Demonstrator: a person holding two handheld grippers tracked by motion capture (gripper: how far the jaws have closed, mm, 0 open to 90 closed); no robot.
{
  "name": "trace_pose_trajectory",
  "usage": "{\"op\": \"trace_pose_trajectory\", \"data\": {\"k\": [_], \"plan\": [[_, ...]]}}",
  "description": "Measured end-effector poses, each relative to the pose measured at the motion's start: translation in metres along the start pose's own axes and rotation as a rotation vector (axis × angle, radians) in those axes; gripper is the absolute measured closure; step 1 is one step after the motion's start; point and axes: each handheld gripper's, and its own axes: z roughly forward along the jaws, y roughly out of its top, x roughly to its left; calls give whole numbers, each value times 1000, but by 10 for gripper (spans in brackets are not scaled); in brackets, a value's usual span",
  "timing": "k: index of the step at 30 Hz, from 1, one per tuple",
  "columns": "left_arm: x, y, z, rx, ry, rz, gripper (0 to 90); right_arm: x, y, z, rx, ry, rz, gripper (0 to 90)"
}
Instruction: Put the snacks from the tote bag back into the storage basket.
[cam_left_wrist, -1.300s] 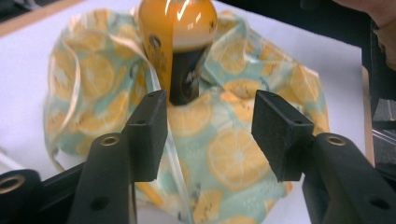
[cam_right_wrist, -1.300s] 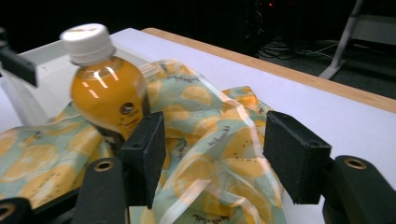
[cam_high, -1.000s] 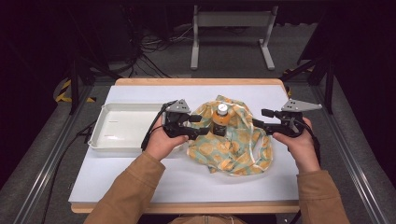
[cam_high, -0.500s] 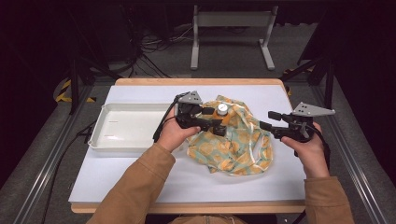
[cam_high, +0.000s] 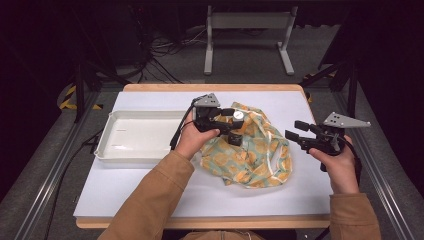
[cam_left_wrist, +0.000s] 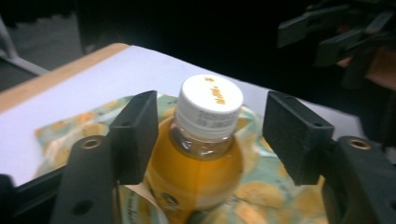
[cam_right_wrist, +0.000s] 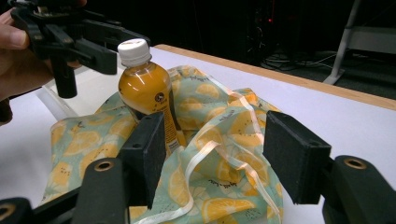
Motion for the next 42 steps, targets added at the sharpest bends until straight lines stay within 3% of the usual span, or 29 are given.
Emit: {"op": "trace_pose_trajectory", "data": {"k": [1,5,11,17,21,31,42], "plan": [[-1,-1,4,23,28,24,345,0,0,1,4,0,-3,396],[-1,-2,7,15,11,7,362,0,-1,2,8,3,0,396],[0,-1,9,4,13,22,410,-1,-1,3,9,0,2,396],[3,-1,4,-31,-11,-1,572,-1,-1,3,7,0,1,396],[1,0,4,-27,0,23,577,-1,-1,4,8,1,0,396],[-5,5,3,1,32,38,582,-1,-2,4,10,0,3,396],[-17,21,-1,-9,28,56,582,-2,-3,5,12,-3,3,395]]}}
